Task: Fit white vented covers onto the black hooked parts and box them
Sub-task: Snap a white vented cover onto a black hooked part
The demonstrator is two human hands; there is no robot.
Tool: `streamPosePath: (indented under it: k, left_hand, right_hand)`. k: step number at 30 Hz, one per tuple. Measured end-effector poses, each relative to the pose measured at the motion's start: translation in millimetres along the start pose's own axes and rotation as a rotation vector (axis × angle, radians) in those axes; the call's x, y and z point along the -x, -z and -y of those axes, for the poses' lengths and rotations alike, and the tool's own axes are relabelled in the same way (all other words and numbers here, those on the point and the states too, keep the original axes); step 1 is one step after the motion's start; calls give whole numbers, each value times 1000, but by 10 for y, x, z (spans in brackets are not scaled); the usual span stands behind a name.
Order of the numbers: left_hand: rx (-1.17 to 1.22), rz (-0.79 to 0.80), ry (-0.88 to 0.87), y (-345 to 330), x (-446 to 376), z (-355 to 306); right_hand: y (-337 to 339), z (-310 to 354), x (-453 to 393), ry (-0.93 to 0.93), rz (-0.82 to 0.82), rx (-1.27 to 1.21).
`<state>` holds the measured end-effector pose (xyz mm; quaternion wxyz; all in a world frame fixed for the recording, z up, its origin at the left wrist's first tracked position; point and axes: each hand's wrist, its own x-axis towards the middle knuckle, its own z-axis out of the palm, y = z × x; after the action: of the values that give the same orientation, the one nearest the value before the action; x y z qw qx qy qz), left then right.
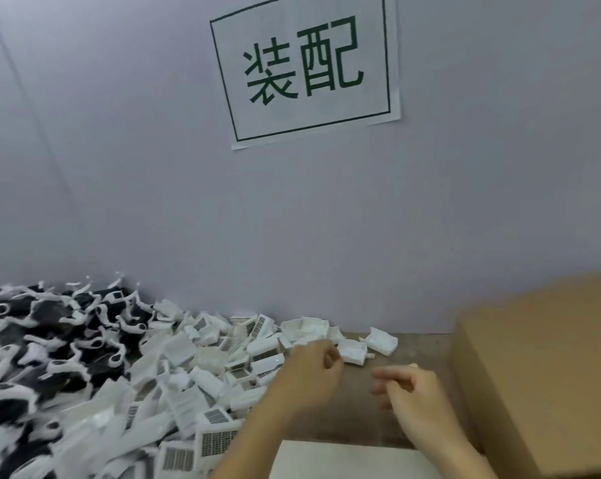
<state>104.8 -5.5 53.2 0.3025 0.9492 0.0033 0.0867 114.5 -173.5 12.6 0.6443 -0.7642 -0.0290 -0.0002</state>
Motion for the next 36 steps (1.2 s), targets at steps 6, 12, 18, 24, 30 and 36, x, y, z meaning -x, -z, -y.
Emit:
streamPosePath:
  k: [6,12,18,24,30,36]
  left_hand:
    - [-455,54,18,875,-410,521]
    - [-924,110,426,1917,-570,1576]
    - [-1001,405,798,2085,-384,2310]
    - [-864,46,759,1949,-343,2711]
    - [-560,-267,723,2289,-377,2721]
    - [-102,-782,646,2615,-328,2266]
  right_hand:
    - [-144,-80,-5,-2,22,62]
    - [-251,-61,-13,-33,27,73]
    - [-304,-61,-74,-52,5,96]
    - [-334,-76,-85,-51,23,109]
    - [-305,-73,-79,-43,21,116]
    - [-295,-86,-77,-31,52,107]
